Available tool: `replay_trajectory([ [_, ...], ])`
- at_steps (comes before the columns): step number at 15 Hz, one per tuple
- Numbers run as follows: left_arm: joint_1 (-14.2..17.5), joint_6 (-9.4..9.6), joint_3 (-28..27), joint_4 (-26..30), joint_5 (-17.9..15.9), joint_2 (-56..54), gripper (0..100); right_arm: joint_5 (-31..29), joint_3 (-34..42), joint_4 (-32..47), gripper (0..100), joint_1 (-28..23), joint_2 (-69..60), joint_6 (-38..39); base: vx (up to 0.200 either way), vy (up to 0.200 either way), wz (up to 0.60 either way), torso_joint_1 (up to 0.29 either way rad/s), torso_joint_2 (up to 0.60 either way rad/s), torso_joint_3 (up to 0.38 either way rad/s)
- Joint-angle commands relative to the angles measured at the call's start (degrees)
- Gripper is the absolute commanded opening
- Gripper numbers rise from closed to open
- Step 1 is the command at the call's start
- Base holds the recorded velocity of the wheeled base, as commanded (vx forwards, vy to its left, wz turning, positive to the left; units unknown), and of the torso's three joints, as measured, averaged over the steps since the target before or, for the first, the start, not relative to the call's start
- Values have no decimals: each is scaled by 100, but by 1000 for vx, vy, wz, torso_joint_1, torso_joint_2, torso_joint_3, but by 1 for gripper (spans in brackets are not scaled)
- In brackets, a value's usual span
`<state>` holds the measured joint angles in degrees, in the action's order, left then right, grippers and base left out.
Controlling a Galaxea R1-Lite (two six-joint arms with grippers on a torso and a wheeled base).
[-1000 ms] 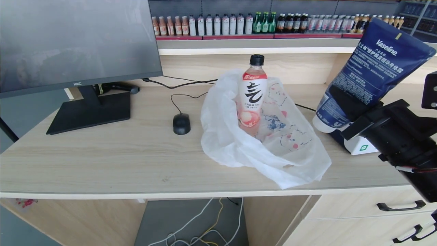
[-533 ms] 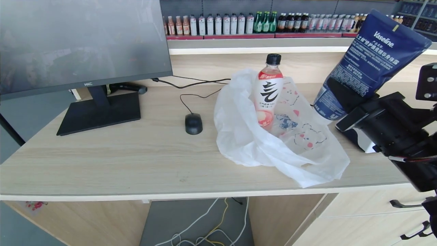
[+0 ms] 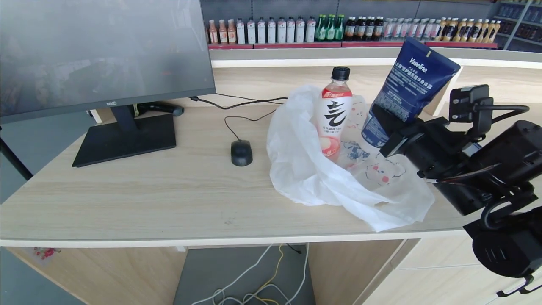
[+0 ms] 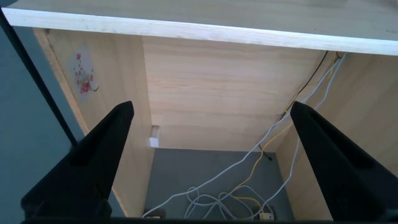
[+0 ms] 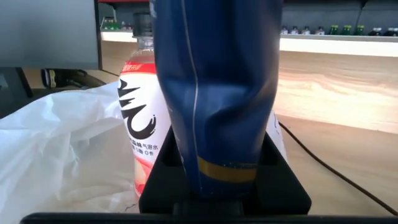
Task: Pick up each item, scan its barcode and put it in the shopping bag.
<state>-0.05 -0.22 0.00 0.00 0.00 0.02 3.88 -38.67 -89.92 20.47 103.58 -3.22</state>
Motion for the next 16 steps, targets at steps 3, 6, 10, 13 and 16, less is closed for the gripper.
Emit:
replay_trajectory([
  [3,-4,4,0,0,0,-2,100,8,-352,-8,0,-192,725,5,0,0,0,0,0,0],
  [6,-4,-4,0,0,0,-2,100,8,-378,-8,0,-210,865,5,0,0,0,0,0,0],
  [10,-4,4,0,0,0,-2,100,8,-290,-8,0,-192,900,-12,0,0,0,0,0,0],
  [13,-4,-4,0,0,0,-2,100,8,-264,-8,0,-175,1015,-12,0,0,0,0,0,0],
  [16,-4,4,0,0,0,-2,100,8,-185,-8,0,-184,1094,-12,0,0,0,0,0,0],
])
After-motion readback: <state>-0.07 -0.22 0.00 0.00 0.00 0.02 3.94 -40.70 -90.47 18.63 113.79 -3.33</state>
